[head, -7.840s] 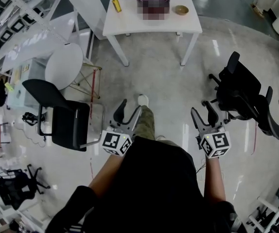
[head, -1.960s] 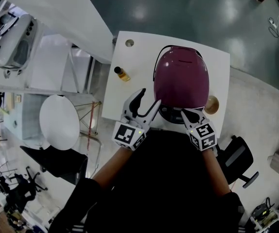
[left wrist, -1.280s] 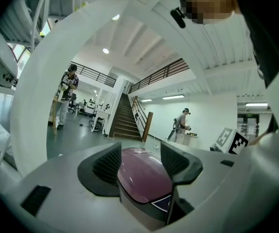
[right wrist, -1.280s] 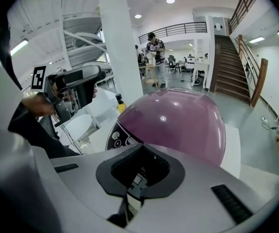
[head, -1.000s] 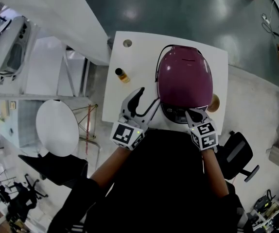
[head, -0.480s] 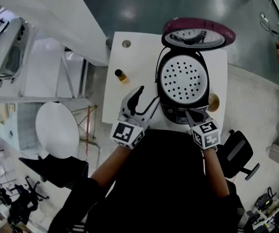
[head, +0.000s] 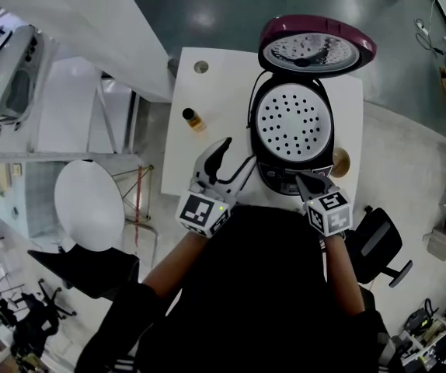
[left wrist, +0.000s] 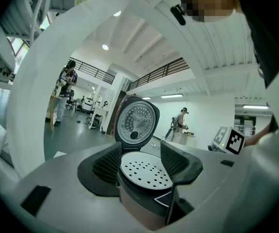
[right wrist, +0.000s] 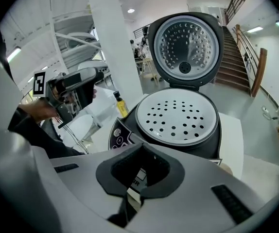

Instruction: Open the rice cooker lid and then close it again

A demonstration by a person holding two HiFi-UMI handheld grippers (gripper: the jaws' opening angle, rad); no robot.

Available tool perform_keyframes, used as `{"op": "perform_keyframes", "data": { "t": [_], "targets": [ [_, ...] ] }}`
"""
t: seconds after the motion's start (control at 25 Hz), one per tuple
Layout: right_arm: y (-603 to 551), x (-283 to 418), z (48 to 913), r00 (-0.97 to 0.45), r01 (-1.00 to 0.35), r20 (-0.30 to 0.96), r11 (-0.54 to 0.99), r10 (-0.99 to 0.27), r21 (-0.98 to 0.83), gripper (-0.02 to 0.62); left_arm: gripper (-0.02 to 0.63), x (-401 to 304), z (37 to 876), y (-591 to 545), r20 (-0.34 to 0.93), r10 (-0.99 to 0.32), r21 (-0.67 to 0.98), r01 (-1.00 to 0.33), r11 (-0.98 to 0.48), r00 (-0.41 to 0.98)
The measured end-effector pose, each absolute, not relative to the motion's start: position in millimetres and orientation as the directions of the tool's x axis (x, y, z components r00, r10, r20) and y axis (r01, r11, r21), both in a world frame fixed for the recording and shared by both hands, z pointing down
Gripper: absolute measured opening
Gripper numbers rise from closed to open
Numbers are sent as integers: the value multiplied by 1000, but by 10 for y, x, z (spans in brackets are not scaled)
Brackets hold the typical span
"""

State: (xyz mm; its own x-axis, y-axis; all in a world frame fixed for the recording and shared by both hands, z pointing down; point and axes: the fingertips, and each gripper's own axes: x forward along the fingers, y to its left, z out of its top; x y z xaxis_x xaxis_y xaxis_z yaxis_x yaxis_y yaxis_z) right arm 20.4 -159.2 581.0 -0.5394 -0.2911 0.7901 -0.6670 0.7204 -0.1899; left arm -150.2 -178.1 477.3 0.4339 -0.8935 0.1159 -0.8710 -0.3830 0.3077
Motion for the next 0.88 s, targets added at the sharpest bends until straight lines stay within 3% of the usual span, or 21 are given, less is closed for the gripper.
{"op": "perform_keyframes", "data": {
  "t": [0.32, 0.56, 0.88],
  "targets": [
    [-1581, 210, 5782, -571, -678, 771, 690, -281, -251, -2, 233, -1390, 4734, -1778, 117, -871, 333, -845, -419, 478],
    [-1599, 182, 5770, -537, -668, 776, 728, -331, -152, 0, 233, -1297, 4596, -1946, 85, -860, 335, -827, -451, 504],
    [-1605, 227, 5638, -586, -664, 714, 731, -382, -154, 0, 233, -1104, 4192, -2276, 21, -851, 275, -821, -500, 525]
  ]
}}
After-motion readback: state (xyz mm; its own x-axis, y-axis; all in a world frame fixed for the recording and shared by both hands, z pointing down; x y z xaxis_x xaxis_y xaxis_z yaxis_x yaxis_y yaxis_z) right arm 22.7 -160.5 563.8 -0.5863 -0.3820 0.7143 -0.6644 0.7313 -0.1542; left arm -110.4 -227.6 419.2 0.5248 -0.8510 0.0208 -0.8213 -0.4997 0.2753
